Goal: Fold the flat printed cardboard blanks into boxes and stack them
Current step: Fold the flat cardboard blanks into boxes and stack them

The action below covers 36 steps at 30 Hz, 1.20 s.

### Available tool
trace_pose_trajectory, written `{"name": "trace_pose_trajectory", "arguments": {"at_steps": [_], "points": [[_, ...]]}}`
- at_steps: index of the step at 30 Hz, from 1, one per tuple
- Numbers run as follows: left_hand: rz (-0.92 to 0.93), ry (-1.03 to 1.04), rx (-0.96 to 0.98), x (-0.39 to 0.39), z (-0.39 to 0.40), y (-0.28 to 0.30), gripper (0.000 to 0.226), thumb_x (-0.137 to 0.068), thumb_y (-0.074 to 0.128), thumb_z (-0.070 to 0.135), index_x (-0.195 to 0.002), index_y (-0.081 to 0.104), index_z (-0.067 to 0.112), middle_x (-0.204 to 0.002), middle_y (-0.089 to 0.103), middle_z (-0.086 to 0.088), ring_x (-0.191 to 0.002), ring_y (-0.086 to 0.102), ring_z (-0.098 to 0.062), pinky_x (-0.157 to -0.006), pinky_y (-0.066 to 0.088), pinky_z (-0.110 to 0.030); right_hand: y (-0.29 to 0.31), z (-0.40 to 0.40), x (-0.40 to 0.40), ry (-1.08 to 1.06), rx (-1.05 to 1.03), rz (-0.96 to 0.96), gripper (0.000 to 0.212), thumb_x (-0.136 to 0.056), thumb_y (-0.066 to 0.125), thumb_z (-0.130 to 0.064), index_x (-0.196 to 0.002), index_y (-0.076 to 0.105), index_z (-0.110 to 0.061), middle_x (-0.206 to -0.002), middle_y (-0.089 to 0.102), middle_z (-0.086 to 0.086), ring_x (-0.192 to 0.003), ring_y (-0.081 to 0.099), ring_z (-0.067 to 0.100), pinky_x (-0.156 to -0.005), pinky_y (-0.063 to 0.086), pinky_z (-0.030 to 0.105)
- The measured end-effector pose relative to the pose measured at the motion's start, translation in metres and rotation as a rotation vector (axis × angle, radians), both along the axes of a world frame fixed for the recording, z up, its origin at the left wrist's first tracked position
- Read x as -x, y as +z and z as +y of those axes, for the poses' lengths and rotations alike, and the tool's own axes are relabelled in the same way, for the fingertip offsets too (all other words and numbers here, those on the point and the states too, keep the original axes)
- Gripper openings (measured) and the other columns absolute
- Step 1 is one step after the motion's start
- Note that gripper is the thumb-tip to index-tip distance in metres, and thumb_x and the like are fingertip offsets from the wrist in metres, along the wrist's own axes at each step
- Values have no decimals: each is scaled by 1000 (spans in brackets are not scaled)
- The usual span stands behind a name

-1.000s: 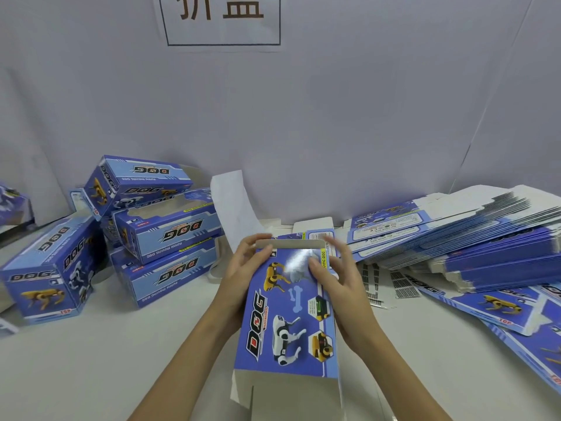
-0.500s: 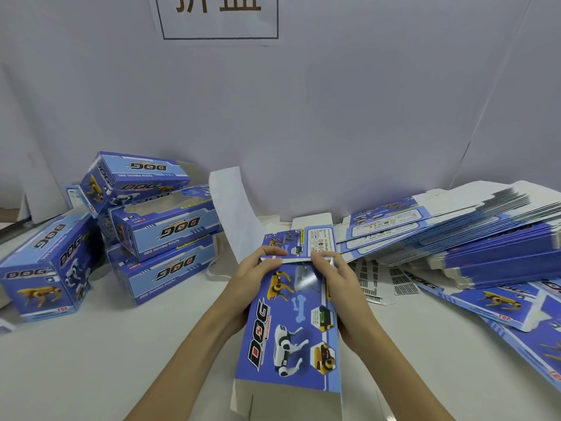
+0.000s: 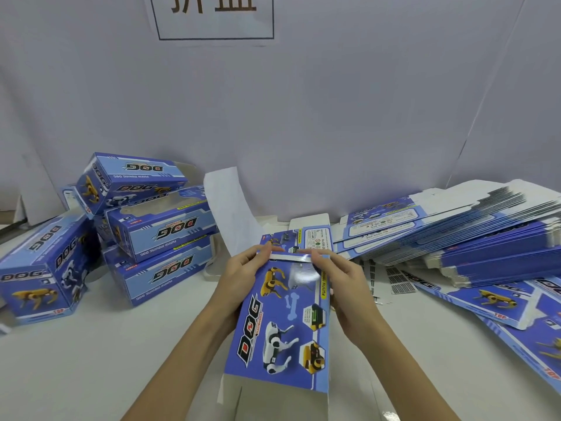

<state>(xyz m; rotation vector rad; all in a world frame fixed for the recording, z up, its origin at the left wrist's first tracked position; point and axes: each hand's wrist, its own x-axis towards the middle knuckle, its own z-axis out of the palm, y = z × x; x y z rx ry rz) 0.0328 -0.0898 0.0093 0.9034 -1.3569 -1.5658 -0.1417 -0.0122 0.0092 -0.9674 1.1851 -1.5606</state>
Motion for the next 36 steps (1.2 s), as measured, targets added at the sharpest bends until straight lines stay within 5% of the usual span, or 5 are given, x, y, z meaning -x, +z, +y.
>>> {"name": "trace_pose_trajectory", "arguments": {"at_steps": [3,10,15,19,36], "points": [[-113,-113,201,-7,-3,17,95,-77,43,88,-132,57,13,-112,75,-7,-75,70,11,-75,49,-9,0,1,3,-170,40,-94,19,-104,65,-28,-105,83,-22,-92,75,12,-82,66,34,-64,48,39],[-60,121,599,-36,2,12,82,-80,57,86,-137,60,27,-122,75,4,-114,71,-19,-84,58,-26,7,2,9,-491,323,-405,21,-102,69,-26,-120,81,-27,-119,79,4,-102,78,18,-74,64,30],[-737,302,1258,-10,16,7,105,-76,57,91,-158,41,28,-158,42,8,-146,40,-16,-115,33,-52,1,1,2,-469,368,-341,31,-100,71,-32,-131,75,-31,-131,74,4,-124,70,28,-84,64,35],[-944,316,1171,7,19,-6,124,-71,52,97,-166,0,35,-172,7,-6,-160,7,-24,-123,5,-69,-8,3,-12,-312,389,-125,39,-102,68,-32,-141,67,-35,-140,69,4,-132,64,31,-110,52,52],[-921,355,1332,-7,4,-6,121,-72,49,95,-167,9,32,-173,11,-5,-161,4,-30,-125,8,-65,-14,8,-20,13,268,367,75,-89,61,-31,-155,37,-58,-138,53,11,-117,63,27,-96,60,40]]}}
